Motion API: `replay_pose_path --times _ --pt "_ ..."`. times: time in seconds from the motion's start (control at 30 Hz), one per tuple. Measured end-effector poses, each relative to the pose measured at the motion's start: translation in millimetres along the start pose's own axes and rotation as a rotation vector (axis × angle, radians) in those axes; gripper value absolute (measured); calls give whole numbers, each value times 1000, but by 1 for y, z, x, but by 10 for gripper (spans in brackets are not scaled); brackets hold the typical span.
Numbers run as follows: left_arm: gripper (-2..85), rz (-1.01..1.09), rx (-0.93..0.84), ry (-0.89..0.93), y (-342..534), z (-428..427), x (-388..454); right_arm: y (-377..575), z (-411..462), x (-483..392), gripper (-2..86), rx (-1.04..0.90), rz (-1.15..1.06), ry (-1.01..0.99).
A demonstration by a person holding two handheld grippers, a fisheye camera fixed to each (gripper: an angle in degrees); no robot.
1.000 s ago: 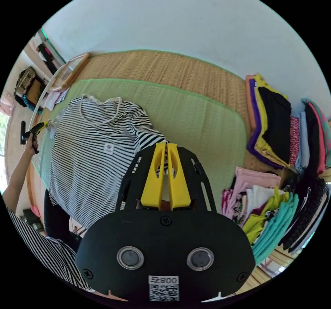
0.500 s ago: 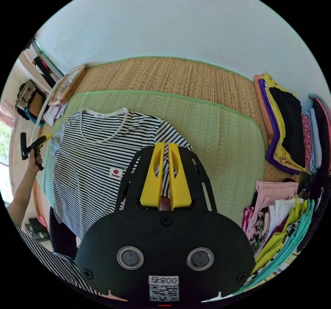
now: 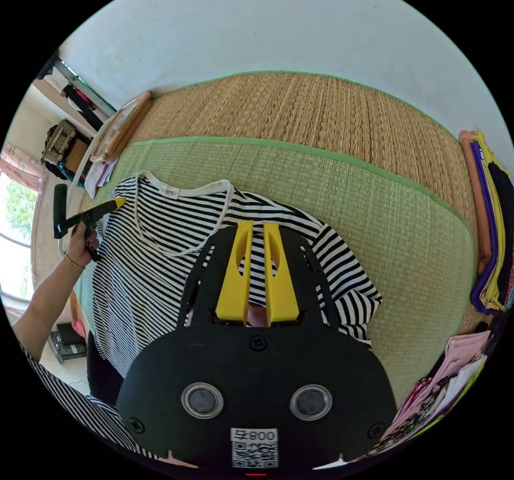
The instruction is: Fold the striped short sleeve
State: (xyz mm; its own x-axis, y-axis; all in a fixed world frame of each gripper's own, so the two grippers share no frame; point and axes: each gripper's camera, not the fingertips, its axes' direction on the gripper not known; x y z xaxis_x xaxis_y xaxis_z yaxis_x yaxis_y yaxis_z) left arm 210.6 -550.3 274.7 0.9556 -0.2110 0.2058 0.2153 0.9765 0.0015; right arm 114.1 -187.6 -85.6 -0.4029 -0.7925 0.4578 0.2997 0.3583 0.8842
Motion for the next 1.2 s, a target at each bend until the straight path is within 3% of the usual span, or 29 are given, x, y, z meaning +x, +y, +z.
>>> replay_pose_path --times 0.2,0.33,0.5,0.63,0.83,0.97,1.2 --pt "11 -41 35 10 -7 -6 12 7 -26 28 8 77 16 -23" --pt "19 -12 81 169 17 -18 29 75 -77 38 6 160 -62 -32" --pt "18 1 42 211 50 -22 47 158 -66 36 -2 15 -168 -11" --pt "16 -15 10 185 57 -21 63 169 -34 64 -4 -64 -91 43" --pt "12 -41 28 166 51 -20 82 189 -49 123 -4 60 133 117" --pt "12 -60 43 196 49 -15 95 233 -62 195 -1 153 397 10" --pt "28 109 8 304 34 4 175 293 -68 191 16 210 390 -82"
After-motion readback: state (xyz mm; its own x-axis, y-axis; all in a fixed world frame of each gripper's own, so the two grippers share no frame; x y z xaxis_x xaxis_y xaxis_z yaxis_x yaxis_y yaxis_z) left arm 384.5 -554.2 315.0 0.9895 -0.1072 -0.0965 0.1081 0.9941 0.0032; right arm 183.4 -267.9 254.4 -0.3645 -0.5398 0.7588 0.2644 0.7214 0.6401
